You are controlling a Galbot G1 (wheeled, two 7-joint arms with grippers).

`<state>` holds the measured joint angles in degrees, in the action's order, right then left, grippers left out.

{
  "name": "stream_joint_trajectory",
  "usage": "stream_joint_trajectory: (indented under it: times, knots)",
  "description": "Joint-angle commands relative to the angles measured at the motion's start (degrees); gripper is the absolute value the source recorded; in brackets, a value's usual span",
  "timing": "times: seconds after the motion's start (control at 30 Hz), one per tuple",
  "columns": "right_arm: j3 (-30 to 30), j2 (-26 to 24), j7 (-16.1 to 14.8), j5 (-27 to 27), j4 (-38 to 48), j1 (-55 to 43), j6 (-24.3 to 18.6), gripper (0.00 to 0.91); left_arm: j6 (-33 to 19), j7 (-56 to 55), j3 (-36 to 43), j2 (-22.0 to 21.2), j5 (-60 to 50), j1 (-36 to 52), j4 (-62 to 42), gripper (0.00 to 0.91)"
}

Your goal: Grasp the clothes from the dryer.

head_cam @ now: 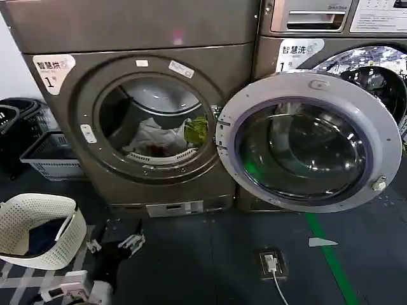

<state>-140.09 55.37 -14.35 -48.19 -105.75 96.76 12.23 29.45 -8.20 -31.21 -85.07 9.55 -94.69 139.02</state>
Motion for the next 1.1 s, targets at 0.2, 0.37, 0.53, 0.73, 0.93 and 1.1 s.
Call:
stream_joint_trajectory:
  times: [0.2,0.37,0.53,0.73,0.93,1.1]
  knots:
    - [-0.44,-0.2,0.59,-1.38,0.46,0.07,-1.36,0.907,0.07,0.21,-0.05,-0.2,0.1,0.07,0.27,0.907]
    - [-0.51,-0.3,1.01,-1.49,0.92,0.12,-1.32,0.907,0.07,0.26,0.01,-0.34,0.06,0.1,0.23,0.907]
    - [-0.78,-0.39,1.01,-1.58,1.12,0.17,-1.31,0.907,0.02,0.32,-0.04,-0.3,-0.01,0.11,0.09,0.907]
    - [-0.62,-0.15,0.9,-1.46,0.74,0.14,-1.3,0.907,0.03,0.4,-0.01,-0.26,0.04,0.07,0.37,0.907]
    - [-0.48,-0.13,1.07,-1.38,0.55,0.11,-1.33,0.907,0.02,0.41,-0.08,-0.03,0.08,-0.08,0.6,0.907]
    - [-0.79,-0.35,1.85,-1.31,0.8,0.28,-1.13,0.907,-0.01,0.33,0.1,0.02,0.05,-0.12,0.59,0.907]
